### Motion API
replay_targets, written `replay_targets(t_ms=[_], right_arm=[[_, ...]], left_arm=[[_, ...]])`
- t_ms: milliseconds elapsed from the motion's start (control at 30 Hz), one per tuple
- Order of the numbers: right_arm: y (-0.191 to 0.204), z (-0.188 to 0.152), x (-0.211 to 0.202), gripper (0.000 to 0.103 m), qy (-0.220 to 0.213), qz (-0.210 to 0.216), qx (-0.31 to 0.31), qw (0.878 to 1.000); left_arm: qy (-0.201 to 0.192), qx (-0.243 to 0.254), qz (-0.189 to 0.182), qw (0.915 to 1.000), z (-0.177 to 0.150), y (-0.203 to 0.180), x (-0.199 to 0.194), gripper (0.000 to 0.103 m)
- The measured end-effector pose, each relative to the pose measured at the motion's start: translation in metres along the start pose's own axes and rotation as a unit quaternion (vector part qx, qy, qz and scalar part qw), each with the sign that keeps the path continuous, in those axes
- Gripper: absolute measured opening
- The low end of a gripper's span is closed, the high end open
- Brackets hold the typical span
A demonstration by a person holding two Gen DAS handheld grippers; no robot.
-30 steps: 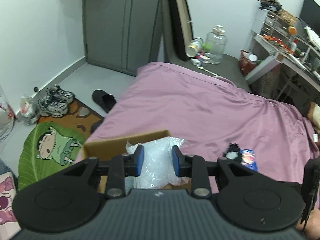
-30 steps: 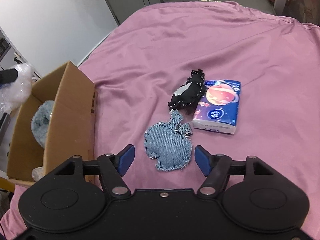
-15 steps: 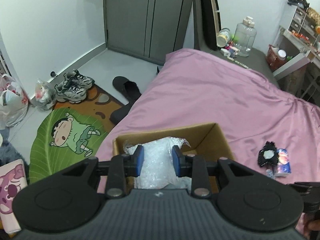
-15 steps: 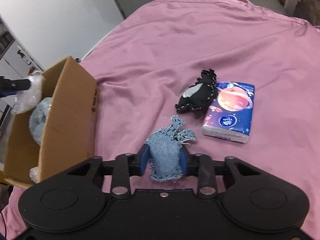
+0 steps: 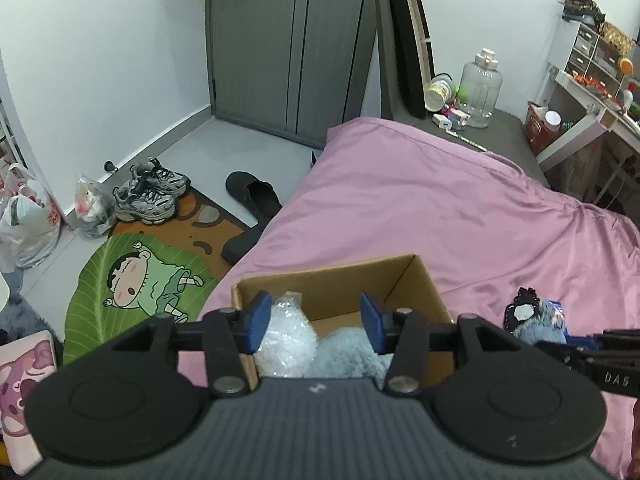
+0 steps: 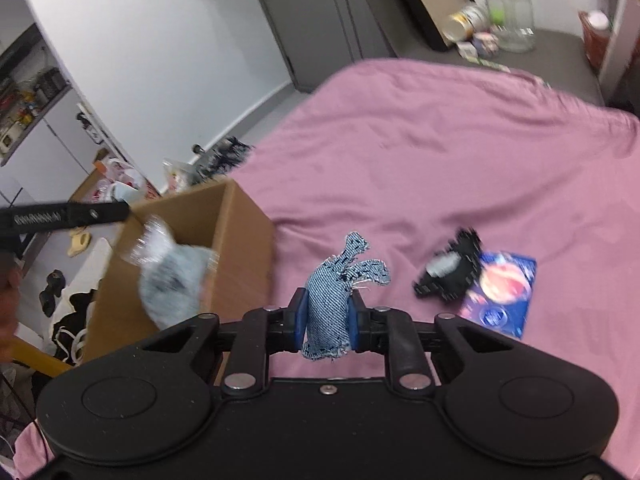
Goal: Organize soft objects
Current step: 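Lift the bubble-wrap bag and denim plush and carry both over the box, then open the left gripper to drop the bag while the right gripper releases the denim plush into the box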
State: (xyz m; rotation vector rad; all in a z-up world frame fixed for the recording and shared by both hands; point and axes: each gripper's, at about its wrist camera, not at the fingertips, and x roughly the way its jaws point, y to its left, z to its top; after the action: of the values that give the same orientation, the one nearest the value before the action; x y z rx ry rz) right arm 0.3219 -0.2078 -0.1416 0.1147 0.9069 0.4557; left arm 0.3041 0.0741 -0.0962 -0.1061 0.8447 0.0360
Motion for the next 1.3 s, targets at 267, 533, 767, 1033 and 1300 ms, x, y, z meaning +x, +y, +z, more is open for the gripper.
replay_targets(t_ms=[267, 533, 767, 1033, 1300], right_arm=[[0.044, 0.014, -0.015, 0.02, -0.016, 0.027, -0.029, 0.999], [0.075, 0.007, -0.008, 0.021, -0.008, 0.035, -0.047, 0.998], [0.102, -0.005, 0.009, 0.021, 0.018, 0.02, -0.087, 0.996], [0.125, -0.014, 0.027, 0.021, 0.043, -0.019, -0.134, 0.99], [0.14, -0.023, 0.046, 0.025, 0.067, -0.056, -0.17, 0.982]], left_arm=[[-0.023, -0.002, 0.007, 0.9997, -0.016, 0.007, -0.021, 0.07], [-0.048, 0.003, 0.002, 0.9988, -0.032, 0.016, -0.038, 0.082], [-0.049, -0.022, 0.016, 0.9985, -0.048, 0.03, -0.051, 0.089], [-0.049, -0.052, 0.01, 0.9974, -0.063, 0.049, -0.062, 0.095], [-0.024, -0.074, -0.021, 0.9968, -0.077, 0.051, -0.059, 0.103]])
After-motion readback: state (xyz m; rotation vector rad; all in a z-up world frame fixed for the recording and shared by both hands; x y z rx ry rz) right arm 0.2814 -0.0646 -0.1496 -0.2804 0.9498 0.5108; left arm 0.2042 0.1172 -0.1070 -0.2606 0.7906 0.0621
